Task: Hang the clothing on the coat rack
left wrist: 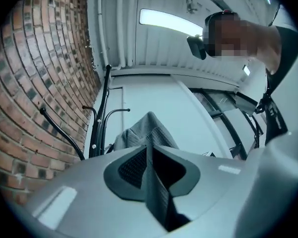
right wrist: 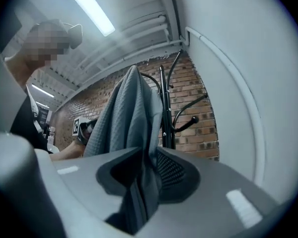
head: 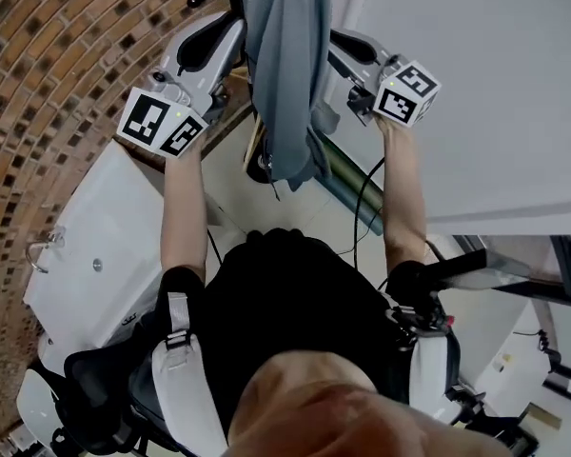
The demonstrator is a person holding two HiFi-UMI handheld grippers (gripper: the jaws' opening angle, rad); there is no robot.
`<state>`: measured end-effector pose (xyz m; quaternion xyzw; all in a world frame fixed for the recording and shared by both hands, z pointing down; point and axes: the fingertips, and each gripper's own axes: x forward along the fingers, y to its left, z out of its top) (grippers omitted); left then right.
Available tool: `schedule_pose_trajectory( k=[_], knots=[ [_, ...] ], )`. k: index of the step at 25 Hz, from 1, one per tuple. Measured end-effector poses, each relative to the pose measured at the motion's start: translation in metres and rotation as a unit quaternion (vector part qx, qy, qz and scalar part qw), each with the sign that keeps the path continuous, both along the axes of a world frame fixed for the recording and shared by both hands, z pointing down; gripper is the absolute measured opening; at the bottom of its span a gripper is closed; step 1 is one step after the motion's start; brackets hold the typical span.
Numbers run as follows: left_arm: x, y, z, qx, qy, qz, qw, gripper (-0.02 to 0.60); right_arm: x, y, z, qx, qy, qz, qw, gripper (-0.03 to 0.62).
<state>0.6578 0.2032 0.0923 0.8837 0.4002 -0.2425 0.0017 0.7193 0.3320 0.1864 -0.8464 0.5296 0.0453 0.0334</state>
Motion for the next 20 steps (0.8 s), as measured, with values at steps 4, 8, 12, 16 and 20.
schedule_pose_trajectory(
  k=[4, 8, 12, 16, 20],
  knots=[
    [-0.026, 0.01, 0.07, -0.006, -0.051, 0.05, 0.9974, 0.043, -0.016, 0.048, 0.045, 0.11, -0.064, 0.078, 0.989, 0.123],
    [-0.07, 0.008, 0.135, -0.029, -0.096, 0.11, 0.9889, 0.043, -0.066, 0.047, 0.079, 0.149, -0.096, 0.091, 0.98, 0.123],
    [-0.098, -0.008, 0.146, -0.08, -0.104, 0.112, 0.9849, 0.043, -0.118, 0.042, 0.058, 0.159, -0.061, 0.073, 0.983, 0.121],
    [-0.104, -0.023, 0.137, -0.096, -0.094, 0.086, 0.9872, 0.027, -0.132, 0.062, 0.035, 0.159, -0.027, 0.085, 0.983, 0.101],
    [-0.109, -0.027, 0.131, -0.086, -0.086, 0.058, 0.9909, 0.023, -0.127, 0.073, 0.042, 0.134, -0.022, 0.099, 0.986, 0.097]
  ],
)
